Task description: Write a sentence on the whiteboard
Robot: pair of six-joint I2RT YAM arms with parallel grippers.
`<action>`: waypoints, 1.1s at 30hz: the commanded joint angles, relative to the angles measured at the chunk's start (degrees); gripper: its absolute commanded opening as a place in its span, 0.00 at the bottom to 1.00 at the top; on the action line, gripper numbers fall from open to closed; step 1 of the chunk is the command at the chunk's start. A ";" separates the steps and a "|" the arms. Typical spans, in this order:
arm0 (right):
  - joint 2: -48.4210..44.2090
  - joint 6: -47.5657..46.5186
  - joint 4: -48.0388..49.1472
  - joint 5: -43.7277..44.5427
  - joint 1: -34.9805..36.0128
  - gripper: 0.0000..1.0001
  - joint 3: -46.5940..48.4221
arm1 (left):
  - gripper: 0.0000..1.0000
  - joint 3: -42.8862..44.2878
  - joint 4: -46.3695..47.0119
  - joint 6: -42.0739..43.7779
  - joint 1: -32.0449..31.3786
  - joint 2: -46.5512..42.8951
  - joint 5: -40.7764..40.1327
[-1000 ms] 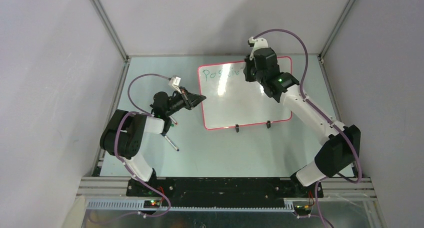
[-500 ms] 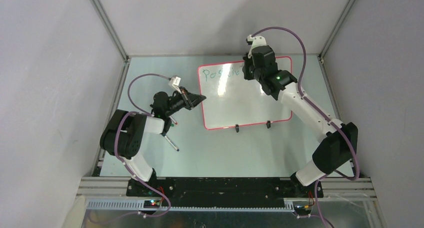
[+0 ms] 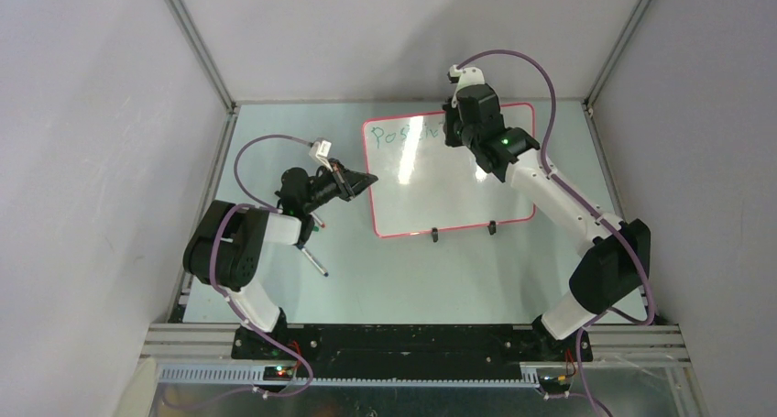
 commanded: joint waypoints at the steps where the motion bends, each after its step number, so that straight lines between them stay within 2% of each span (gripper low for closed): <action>1: 0.08 -0.82 0.84 1.48 0.35 0.00 2.49 | 0.00 1.15 -1.52 3.46 0.21 0.20 -3.25; 14: -0.26 -0.60 1.07 3.75 0.39 0.00 2.19 | 0.00 1.15 -1.38 3.47 0.17 0.14 -3.21; 24: -0.93 -1.24 1.44 0.65 0.81 0.00 2.01 | 0.00 1.07 -1.38 3.48 0.23 0.10 -3.20; 33: -5.98 -1.14 3.34 0.03 0.85 0.00 -1.02 | 0.00 0.98 -1.40 3.54 0.18 -0.13 -3.31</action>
